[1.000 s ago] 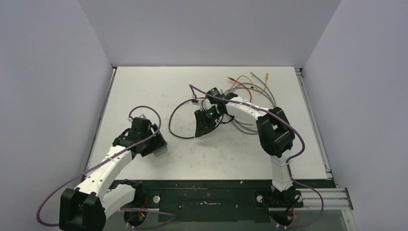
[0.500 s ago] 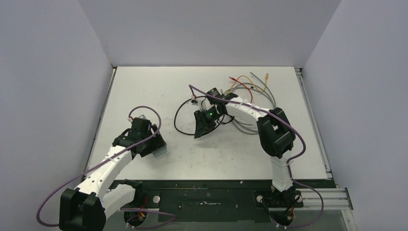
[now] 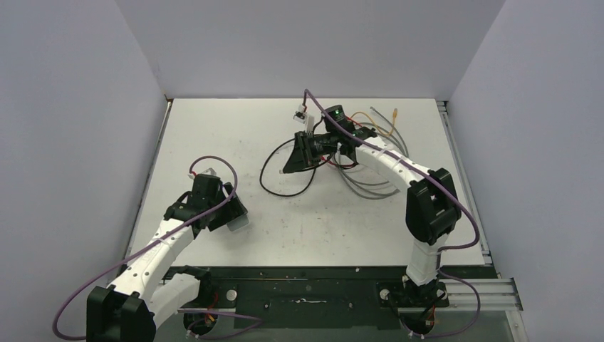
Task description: Pull the plug from the switch port
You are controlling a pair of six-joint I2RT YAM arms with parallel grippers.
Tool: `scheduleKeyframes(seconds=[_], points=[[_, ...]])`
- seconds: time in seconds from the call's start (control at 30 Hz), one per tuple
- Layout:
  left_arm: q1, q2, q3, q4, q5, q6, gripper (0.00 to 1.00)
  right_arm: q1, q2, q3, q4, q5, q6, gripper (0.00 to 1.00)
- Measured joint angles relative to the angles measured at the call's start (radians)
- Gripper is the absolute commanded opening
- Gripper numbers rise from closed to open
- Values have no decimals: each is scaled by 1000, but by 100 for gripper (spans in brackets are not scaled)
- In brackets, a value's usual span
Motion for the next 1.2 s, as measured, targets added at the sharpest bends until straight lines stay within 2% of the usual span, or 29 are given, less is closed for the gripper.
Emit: scheduleKeyframes(seconds=[0.4, 0.6, 0.97, 1.2], points=[[0, 0, 0, 2, 7, 0, 0, -69, -58, -19, 305, -55, 251, 5], [0, 5, 0, 4, 7, 0, 0, -80, -57, 40, 322, -23, 285, 5], [0, 5, 0, 11, 7, 0, 0, -117, 36, 331, 360, 42, 305, 5], [0, 5, 0, 11, 7, 0, 0, -192, 100, 387, 347, 86, 266, 5]])
